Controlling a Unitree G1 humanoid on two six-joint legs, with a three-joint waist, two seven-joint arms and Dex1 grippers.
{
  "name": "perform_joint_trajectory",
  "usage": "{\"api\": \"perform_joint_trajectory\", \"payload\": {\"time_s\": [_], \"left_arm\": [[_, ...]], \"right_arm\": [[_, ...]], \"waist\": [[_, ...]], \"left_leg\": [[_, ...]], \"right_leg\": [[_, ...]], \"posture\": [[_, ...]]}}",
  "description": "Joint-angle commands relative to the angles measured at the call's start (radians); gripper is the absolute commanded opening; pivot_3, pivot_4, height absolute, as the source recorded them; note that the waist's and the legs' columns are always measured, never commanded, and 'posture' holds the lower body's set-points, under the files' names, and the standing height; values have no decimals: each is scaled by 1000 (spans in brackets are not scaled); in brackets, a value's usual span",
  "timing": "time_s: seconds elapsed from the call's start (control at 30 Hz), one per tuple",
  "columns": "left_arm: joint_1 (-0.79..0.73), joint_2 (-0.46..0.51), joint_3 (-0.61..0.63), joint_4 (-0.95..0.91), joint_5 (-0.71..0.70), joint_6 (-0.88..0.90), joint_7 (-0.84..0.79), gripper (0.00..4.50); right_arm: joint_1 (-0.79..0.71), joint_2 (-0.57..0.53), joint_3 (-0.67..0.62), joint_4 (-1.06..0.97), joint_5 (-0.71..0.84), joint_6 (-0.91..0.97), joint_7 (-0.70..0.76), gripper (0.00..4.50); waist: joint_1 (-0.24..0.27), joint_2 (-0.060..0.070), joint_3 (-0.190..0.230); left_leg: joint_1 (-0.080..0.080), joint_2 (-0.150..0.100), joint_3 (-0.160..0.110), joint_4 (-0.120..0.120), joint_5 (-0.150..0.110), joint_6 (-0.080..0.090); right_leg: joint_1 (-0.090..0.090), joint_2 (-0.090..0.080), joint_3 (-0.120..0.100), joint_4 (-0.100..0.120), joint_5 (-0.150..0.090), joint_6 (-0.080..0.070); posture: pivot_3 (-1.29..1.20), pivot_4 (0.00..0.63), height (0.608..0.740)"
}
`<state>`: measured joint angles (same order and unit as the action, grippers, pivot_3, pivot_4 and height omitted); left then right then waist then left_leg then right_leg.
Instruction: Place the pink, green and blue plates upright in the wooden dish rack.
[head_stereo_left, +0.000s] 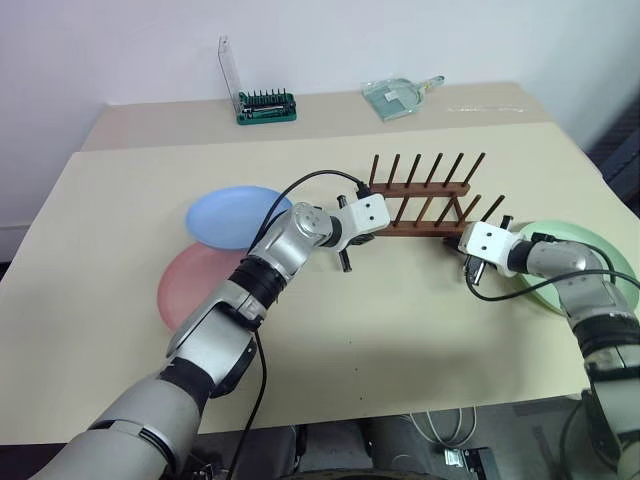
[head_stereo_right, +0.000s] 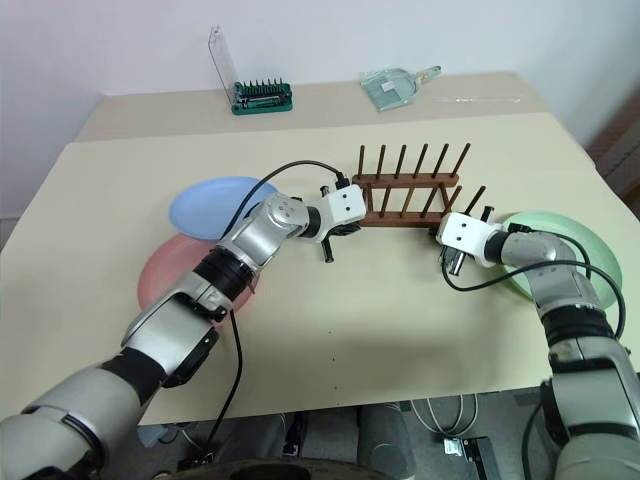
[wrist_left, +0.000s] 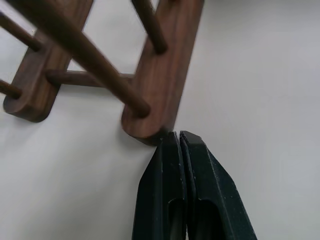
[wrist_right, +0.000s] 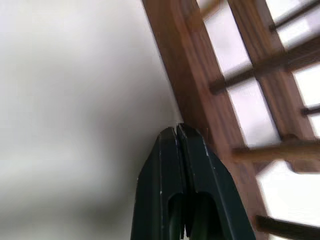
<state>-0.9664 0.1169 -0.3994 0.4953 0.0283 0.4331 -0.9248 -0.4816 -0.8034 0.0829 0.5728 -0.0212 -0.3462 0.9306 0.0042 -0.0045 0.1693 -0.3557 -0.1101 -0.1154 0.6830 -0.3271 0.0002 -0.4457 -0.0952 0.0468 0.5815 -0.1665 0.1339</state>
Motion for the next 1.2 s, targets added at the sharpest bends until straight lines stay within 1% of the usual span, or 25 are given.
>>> {"api": "perform_joint_trajectory", "payload": {"time_s": [0.03, 0.07, 0.1, 0.13, 0.17, 0.2, 0.23, 0.27, 0.3, 0.37, 0.43, 0.47, 0.53, 0.6, 0.7, 0.77, 0.8, 0.87, 0.97, 1.07, 1.13, 1.2], "left_arm": [[4, 75, 59, -245, -144, 216, -152, 26], [8, 115, 63, -293, -152, 239, -172, 26], [4, 159, 76, -342, -193, 304, -213, 542], [-1, 201, 90, -388, -232, 361, -248, 847], [-4, 237, 100, -430, -264, 391, -278, 1399], [-5, 260, 105, -458, -286, 411, -292, 1902], [-10, 281, 114, -482, -311, 440, -300, 2375], [-22, 324, 129, -504, -335, 465, -324, 2922], [-29, 356, 139, -521, -354, 485, -338, 3354], [-54, 430, 150, -523, -359, 499, -354, 4455], [-95, 498, 174, -477, -340, 500, -335, 4500], [-113, 523, 184, -457, -337, 504, -326, 4500], [-197, 567, 230, -350, -316, 584, -241, 4500], [-238, 635, 226, -295, -290, 603, -225, 4500], [-270, 763, 195, -246, -289, 657, -280, 4500], [-279, 872, 164, -234, -281, 768, -292, 4500], [-283, 902, 157, -227, -284, 814, -290, 4500], [-277, 939, 160, -198, -275, 865, -256, 4500], [-274, 966, 194, -129, -272, 1003, -179, 4500], [-142, 1078, 222, -176, -287, 1090, -136, 4500], [-88, 1132, 247, -175, -351, 1161, -123, 4500], [26, 1185, 273, -240, -435, 1181, -120, 4500]], "right_arm": [[57, -14, -136, -272, 272, 230, 93, 0], [77, -14, -177, -352, 360, 315, 103, 0], [98, -17, -216, -424, 442, 396, 107, 0], [113, -26, -263, -492, 578, 545, 124, 244], [129, -33, -307, -550, 712, 665, 150, 533], [139, -36, -339, -589, 799, 750, 164, 851], [152, -33, -356, -622, 808, 761, 156, 1253], [162, -23, -382, -665, 841, 785, 133, 1810], [171, -15, -400, -697, 861, 805, 112, 2245], [187, -5, -426, -751, 902, 839, 97, 3343], [198, 8, -419, -773, 894, 841, 90, 4265], [202, 14, -411, -778, 879, 833, 87, 4442], [199, 44, -388, -789, 852, 809, 68, 4442], [186, 76, -369, -801, 811, 771, 39, 4442], [164, 108, -359, -819, 864, 822, 31, 4442], [128, 138, -322, -796, 804, 771, 20, 4442], [115, 149, -307, -789, 774, 748, 16, 4442], [95, 169, -290, -772, 767, 751, 17, 4442], [72, 197, -276, -749, 776, 756, 31, 4442], [49, 215, -245, -714, 743, 729, 56, 4442], [32, 222, -236, -699, 735, 720, 68, 4442], [21, 226, -230, -689, 727, 713, 78, 4442]], "waist": [[-1, 1, 0], [-4, 1, 0], [-11, 1, 0], [-16, 2, 0], [-17, 2, 0], [-17, 2, 0], [-16, 2, 0], [-15, 1, 0], [-15, 1, 0], [-13, 1, 0], [-14, 1, 0], [-15, 1, 0], [-15, 1, 0], [-19, 0, 1], [-24, 2, 0], [-27, 1, 1], [-26, 1, 1], [-22, 1, 1], [-14, -1, 2], [-24, -1, 2], [-32, -2, 2], [-40, -2, 2]], "left_leg": [[0, 0, 0, 0, 0, 0], [0, 0, 0, 0, 0, 0], [0, 0, 0, 0, 0, 0], [1, 0, 0, 0, 0, 0], [2, 0, -1, 0, 0, 0], [1, 1, -1, 0, -1, 1], [1, 1, -2, 0, -1, 2], [2, 1, -2, 0, -2, 3], [2, 1, -2, 0, -2, 3], [2, 1, -2, 0, -3, 4], [2, 1, -2, 0, -2, 4], [2, 1, -2, 0, -2, 4], [2, 0, -1, 0, -2, 3], [2, 1, -1, 0, -1, 2], [2, 1, 0, -1, 0, 0], [2, 1, 1, -1, 0, 0], [1, 1, 1, -1, 0, 0], [1, 1, 1, -1, 0, 0], [0, 0, 1, 1, 0, 0], [1, 0, 1, 1, 0, 0], [1, 1, 3, -1, 0, 0], [-2, 1, 4, -1, 0, 0]], "right_leg": [[0, 0, 0, 0, 0, 0], [0, 0, 0, 0, 0, 0], [0, 0, 0, 0, 0, 0], [0, 0, 0, 1, 0, 0], [0, 0, 0, 1, 0, 0], [0, 1, 0, 1, 0, -1], [1, 1, 0, 1, 0, -1], [1, 1, 0, 1, 0, -1], [2, 1, 0, 1, 0, -1], [2, 0, 0, 1, 0, -1], [2, 0, -1, 1, 0, -1], [1, 0, -1, 1, 0, -1], [1, 1, -1, 1, 0, -1], [1, 1, -1, 1, 0, -1], [-1, 1, 0, 2, 0, -1], [-2, 1, 0, 2, 0, -1], [-3, 1, 0, 3, 0, -1], [-4, 1, 0, 6, 0, -1], [-4, 1, 0, 11, 0, -1], [-5, 1, 0, 12, 0, -1], [-9, 1, 0, 15, 0, -1], [-14, 1, 0, 16, 0, -1]], "posture": [[0, 150, 735], [0, 150, 735], [0, 150, 735], [0, 150, 735], [0, 150, 735], [0, 150, 735], [0, 150, 735], [0, 150, 735], [0, 150, 735], [0, 150, 735], [0, 150, 735], [0, 150, 735], [0, 150, 735], [0, 150, 735], [0, 150, 735], [0, 150, 735], [0, 150, 735], [0, 150, 735], [0, 150, 735], [0, 150, 735], [0, 150, 735], [0, 150, 735]]}}
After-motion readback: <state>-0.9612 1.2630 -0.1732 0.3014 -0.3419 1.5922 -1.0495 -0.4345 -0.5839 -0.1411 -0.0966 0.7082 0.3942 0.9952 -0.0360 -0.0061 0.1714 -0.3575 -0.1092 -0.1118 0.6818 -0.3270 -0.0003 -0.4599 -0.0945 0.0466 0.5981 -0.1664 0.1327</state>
